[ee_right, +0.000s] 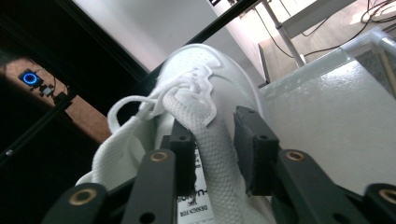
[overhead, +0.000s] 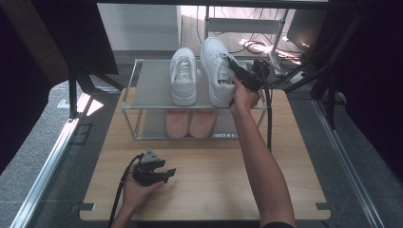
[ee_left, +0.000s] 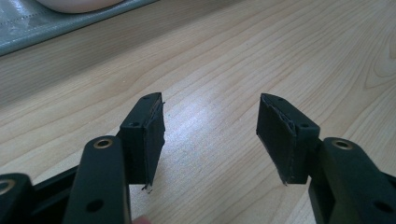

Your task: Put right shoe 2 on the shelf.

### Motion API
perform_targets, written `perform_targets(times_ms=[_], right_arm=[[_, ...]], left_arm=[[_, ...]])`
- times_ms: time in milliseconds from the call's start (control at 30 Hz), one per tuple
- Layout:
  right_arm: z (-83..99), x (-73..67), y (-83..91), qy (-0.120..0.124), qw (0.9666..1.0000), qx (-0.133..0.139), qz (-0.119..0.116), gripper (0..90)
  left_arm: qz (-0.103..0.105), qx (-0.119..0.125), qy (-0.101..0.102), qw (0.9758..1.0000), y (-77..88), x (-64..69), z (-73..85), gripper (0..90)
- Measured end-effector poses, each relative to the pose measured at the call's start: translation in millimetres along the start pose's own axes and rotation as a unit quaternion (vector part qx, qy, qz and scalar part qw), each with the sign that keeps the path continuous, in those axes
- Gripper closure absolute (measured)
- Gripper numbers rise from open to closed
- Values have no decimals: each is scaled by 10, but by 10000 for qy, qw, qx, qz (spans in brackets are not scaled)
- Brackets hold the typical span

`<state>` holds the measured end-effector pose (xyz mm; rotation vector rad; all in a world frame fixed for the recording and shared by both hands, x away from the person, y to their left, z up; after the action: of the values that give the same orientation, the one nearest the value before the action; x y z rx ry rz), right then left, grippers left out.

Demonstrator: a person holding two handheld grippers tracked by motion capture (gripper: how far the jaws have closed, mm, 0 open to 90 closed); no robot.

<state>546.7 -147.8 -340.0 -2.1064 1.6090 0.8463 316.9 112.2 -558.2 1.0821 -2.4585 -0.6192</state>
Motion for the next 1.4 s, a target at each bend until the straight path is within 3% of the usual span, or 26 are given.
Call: perform_targets(times_ms=[233, 300, 400, 500, 600, 767, 900, 1033, 1133, 1400], right_arm=[[-4, -26, -125, 235, 9996, -110, 71, 567], [-12, -52, -166, 330, 9992, -220, -65, 539], [-36, -115, -176, 216, 9986, -360, -321, 524], [-37, -104, -159, 600, 9970, -436, -239, 498], [-76, -83, -102, 414, 9970, -389, -524, 515], [-141, -88, 41, 788, 9940, -372, -666, 572], [-192, -47, 175, 878, 9922, -354, -809, 667], [-235, 71, 302, 1038, 9909, -322, -799, 754], [-227, 176, 372, 1321, 9877, -417, -727, 803], [-56, 370, 416, 1614, 9815, -768, -688, 866]], left_arm=[[1, -3, 6, 10000, -6, -3, 4, 426], [6, -25, 3, 10000, -9, 0, 7, 426], [18, -15, 9, 10000, -16, 7, 9, 426], [14, -15, 0, 10000, -11, 9, 7, 426], [16, -16, 2, 10000, -15, 10, 7, 426], [23, -32, -8, 10000, -28, 31, 9, 426], [11, -36, -20, 10000, -24, 27, 8, 426], [3, -29, -17, 10000, -25, 31, 7, 426], [4, -32, -19, 10000, -31, 39, 7, 426], [11, -107, -69, 9999, -49, 48, 23, 426]])
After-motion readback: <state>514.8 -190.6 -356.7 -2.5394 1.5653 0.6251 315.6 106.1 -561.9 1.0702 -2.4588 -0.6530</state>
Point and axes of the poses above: each handheld gripper's, and its own axes: y roughly backward along the jaws, z roughly out of its underside, x roughly to its right, the point moved 7 cm from there along -y, roughly forward along the jaws, and after that the axes turned 10 degrees about x, right-handed, at the moved point
